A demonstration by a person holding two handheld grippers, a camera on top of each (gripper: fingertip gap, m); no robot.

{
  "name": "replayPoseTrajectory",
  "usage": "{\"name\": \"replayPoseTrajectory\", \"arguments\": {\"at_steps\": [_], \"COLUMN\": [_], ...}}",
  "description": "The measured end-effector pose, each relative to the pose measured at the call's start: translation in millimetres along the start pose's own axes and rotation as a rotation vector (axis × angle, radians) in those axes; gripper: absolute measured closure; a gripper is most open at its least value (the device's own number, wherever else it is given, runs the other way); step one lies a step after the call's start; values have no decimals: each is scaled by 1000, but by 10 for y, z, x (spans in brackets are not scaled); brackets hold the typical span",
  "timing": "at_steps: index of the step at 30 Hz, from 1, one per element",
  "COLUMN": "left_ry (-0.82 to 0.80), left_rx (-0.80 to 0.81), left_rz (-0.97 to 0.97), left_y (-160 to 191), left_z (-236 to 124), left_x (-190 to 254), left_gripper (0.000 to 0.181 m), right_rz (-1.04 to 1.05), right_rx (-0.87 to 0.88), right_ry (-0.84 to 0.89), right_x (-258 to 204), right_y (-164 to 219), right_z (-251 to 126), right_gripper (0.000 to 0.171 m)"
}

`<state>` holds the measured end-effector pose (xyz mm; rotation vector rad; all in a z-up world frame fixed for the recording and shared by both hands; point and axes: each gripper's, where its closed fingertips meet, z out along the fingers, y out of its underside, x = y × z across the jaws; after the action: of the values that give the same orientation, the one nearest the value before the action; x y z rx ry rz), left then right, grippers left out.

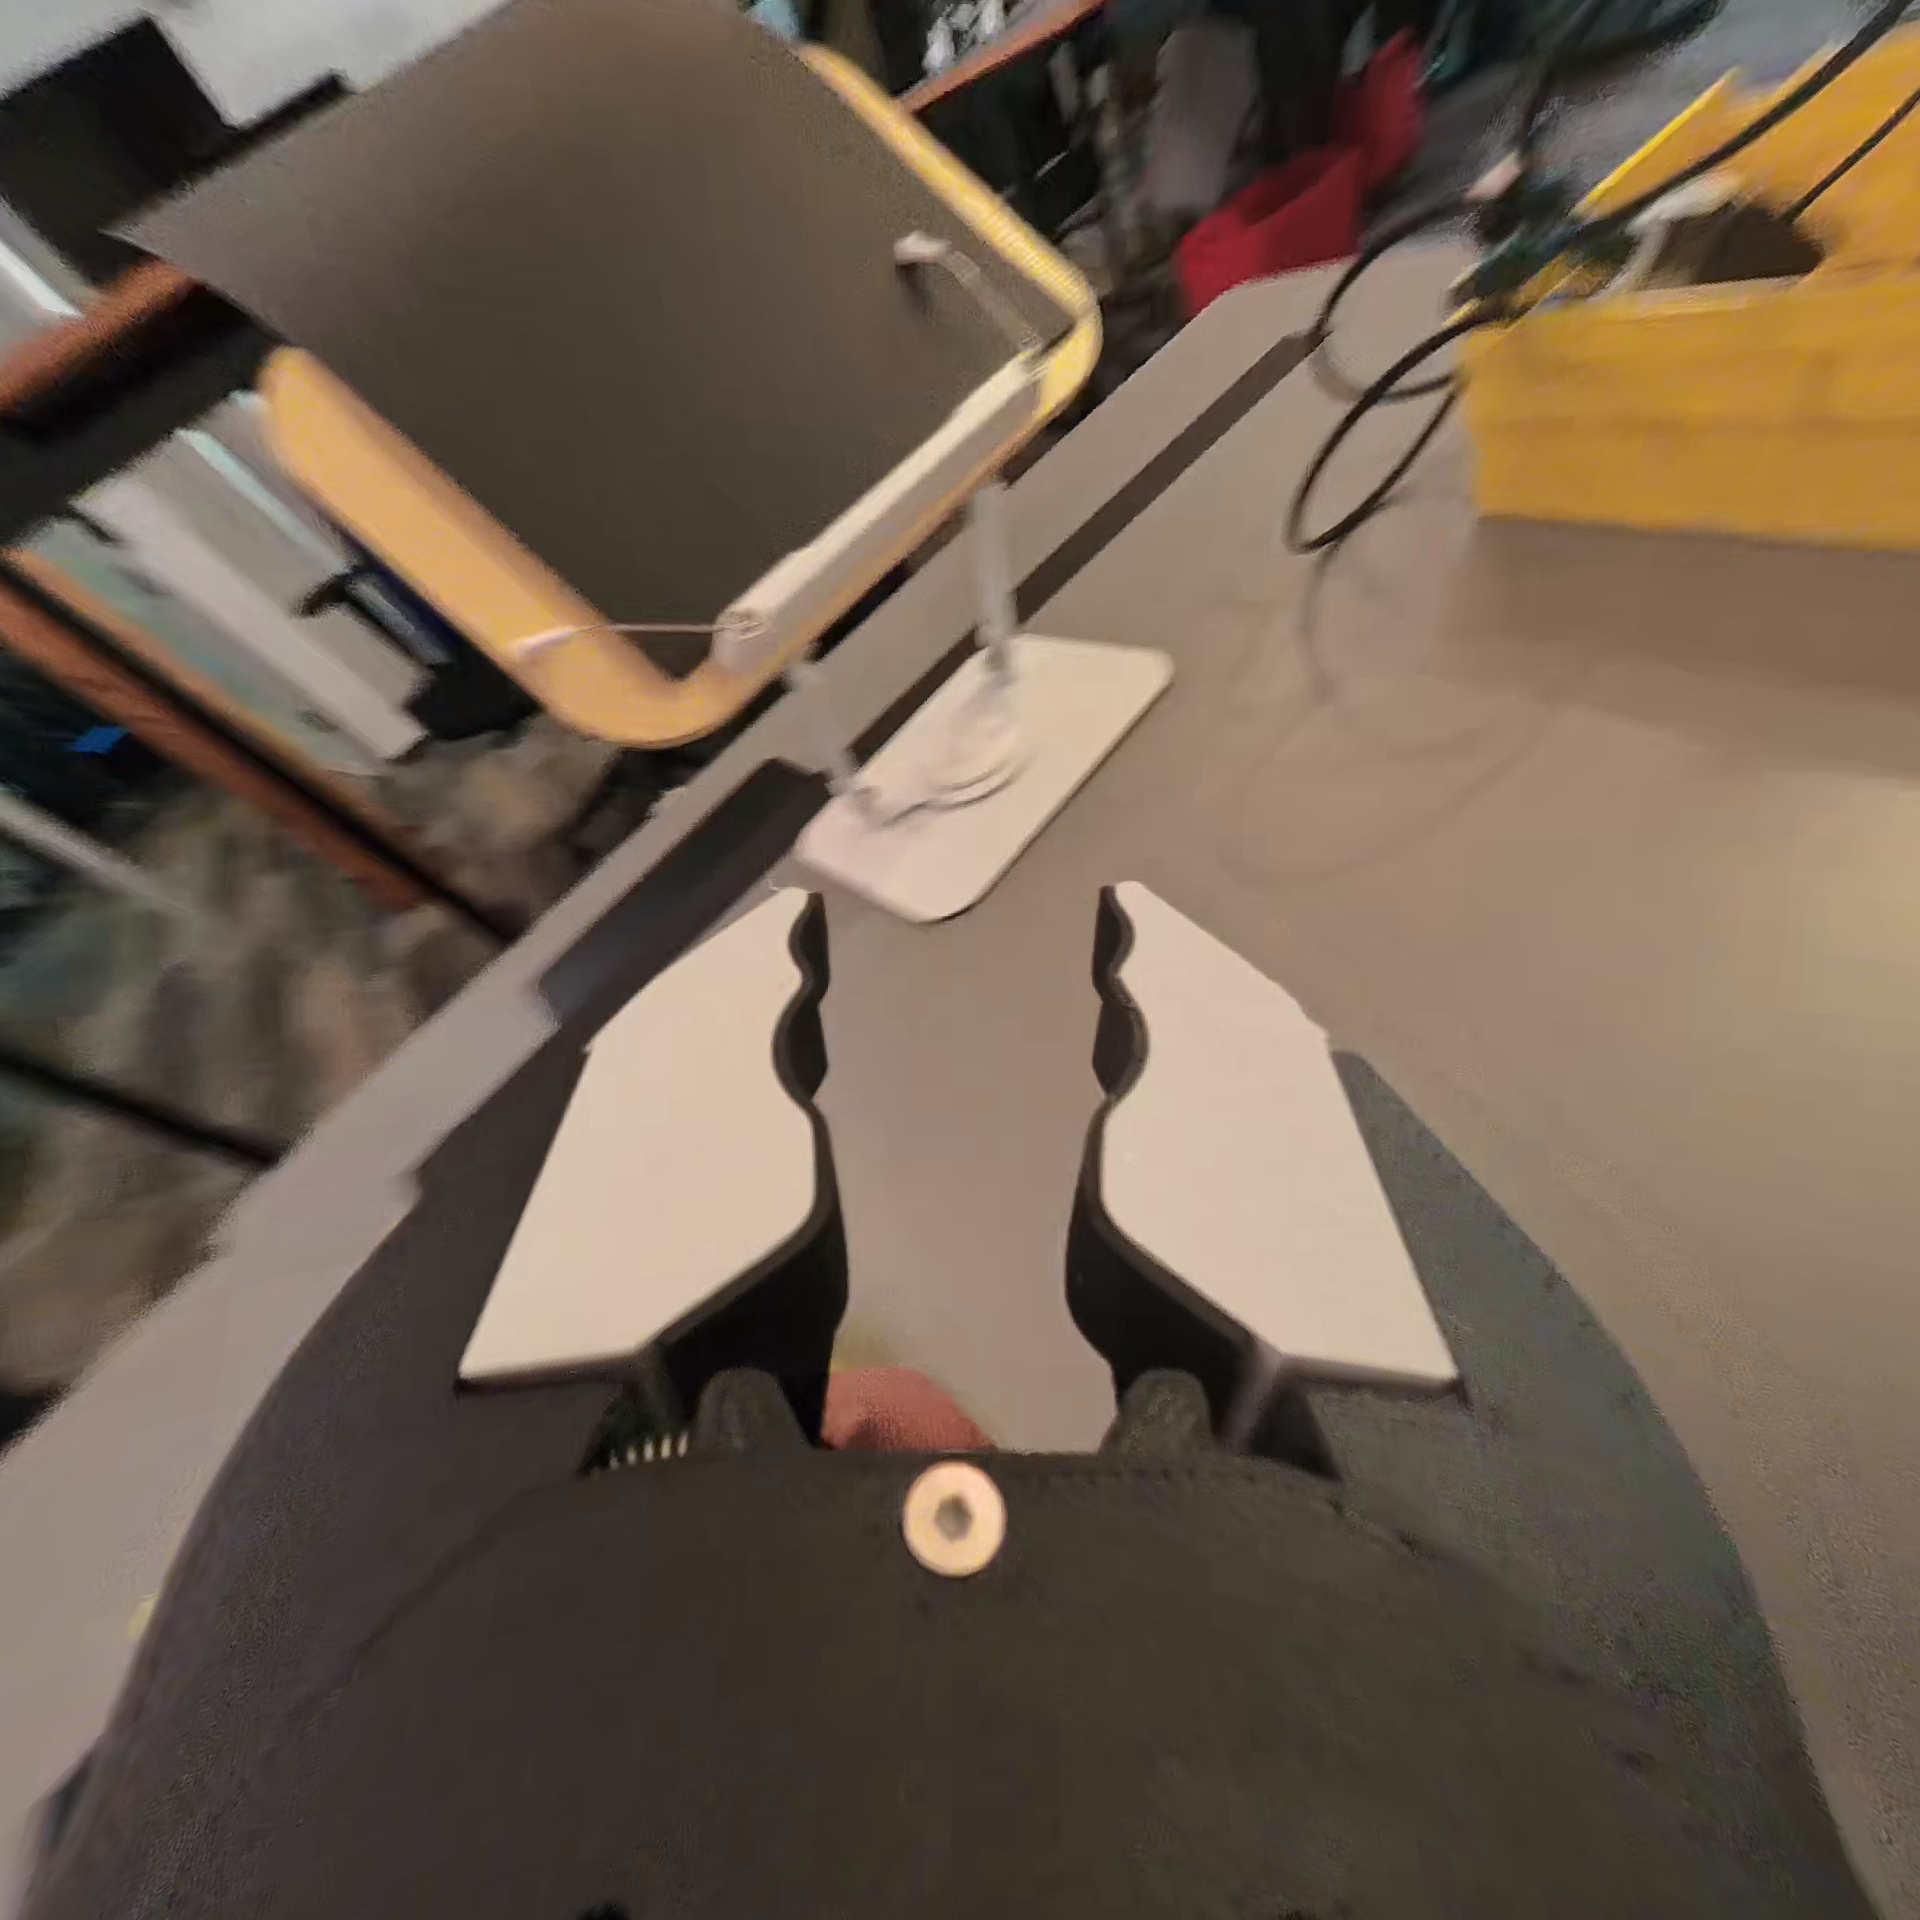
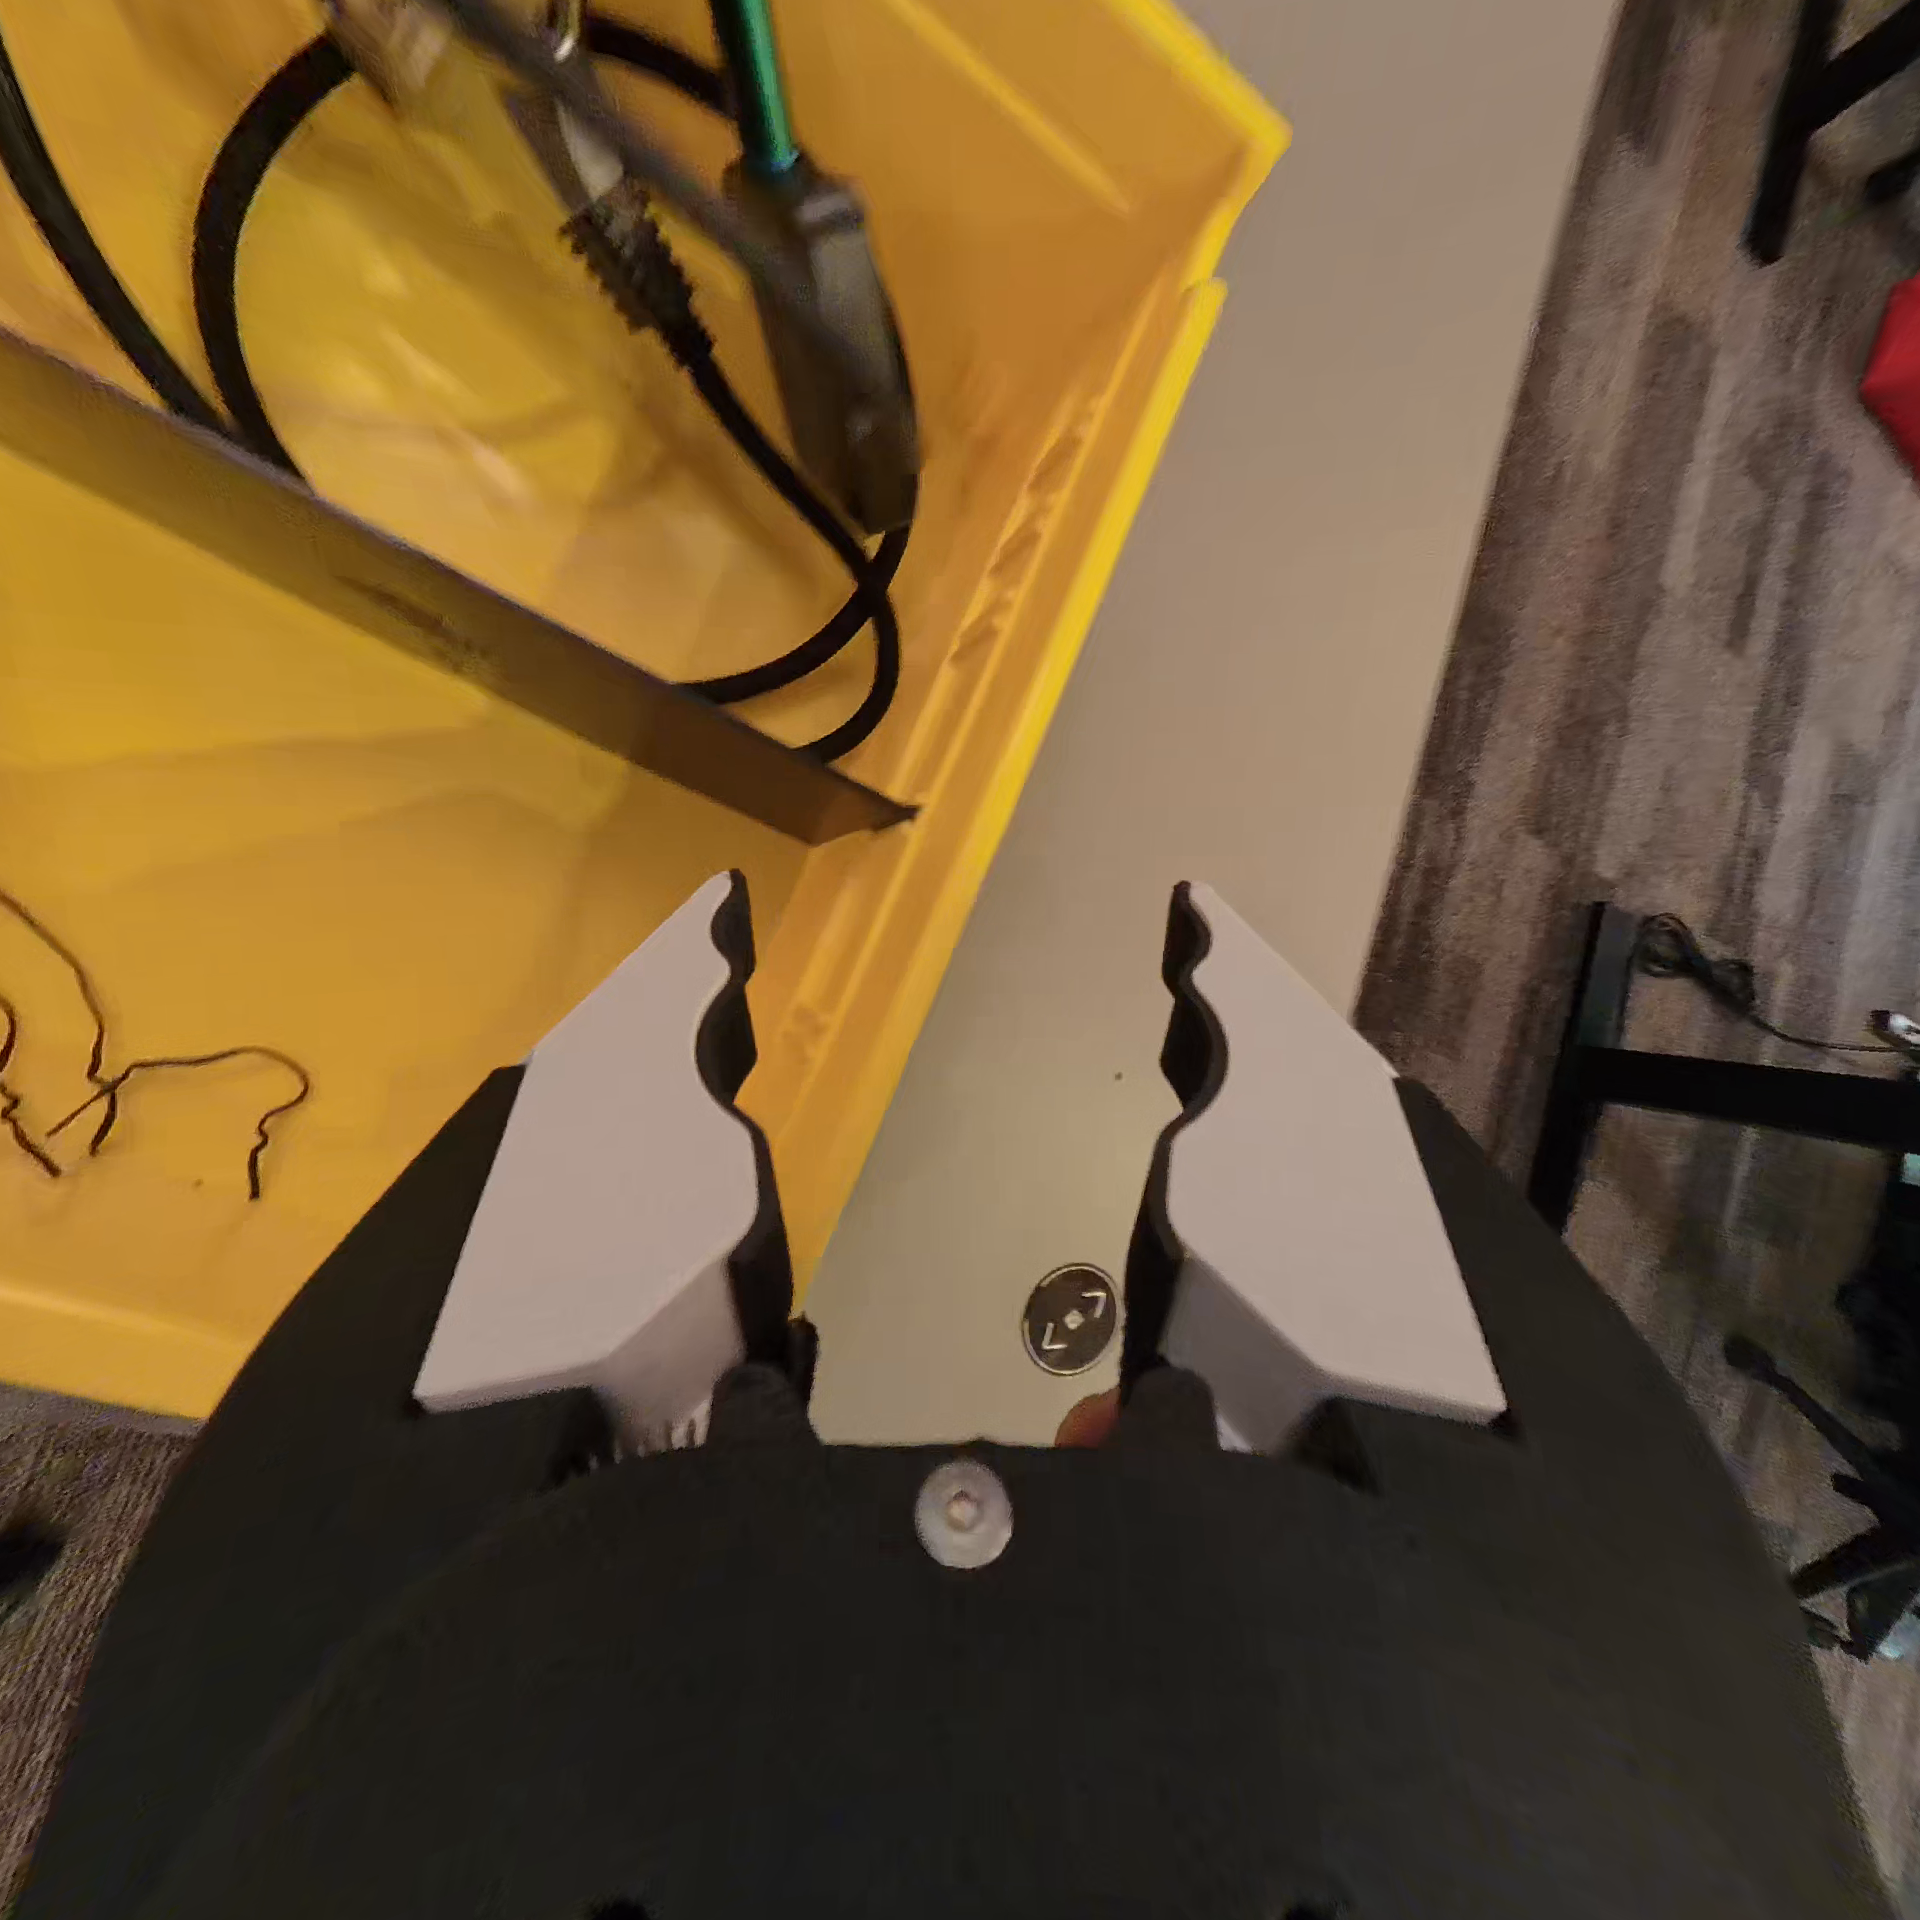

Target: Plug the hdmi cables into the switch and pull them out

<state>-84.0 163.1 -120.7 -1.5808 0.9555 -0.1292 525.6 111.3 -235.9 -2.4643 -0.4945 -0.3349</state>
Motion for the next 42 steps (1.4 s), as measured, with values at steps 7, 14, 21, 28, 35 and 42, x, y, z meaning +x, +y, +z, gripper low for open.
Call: {"name": "replayPoseTrajectory", "arguments": {"at_steps": [7,14,21,28,35,42], "left_ry": [-241,-349,-329,-211,-56,-66], "left_rx": [-483,-870,-927,-840,-723,-623], "left_rz": [53,-183,-318,-472,-508,-538], "left_y": [903,2549,3127,3174,2965,2849], "left_z": [-749,-1658,-1953,-1804,-1601,-1543], "left_x": [-1084,-1602,-1516,-1394,-1145,-1095], "left_gripper": [97,85,99,126,162,168], "right_rz": [-25,39,48,34,15,46], "right_rx": [-46,9,41,72,196,310], "right_ry": [-193,-215,-238,-261,-292,-403], "right_x": [-385,-421,-617,-917,-1316,-1835], "right_y": [205,159,27,-165,-510,-876], "right_z": [251,306,298,283,247,184], "right_gripper": [114,132,131,129,123,111]}}
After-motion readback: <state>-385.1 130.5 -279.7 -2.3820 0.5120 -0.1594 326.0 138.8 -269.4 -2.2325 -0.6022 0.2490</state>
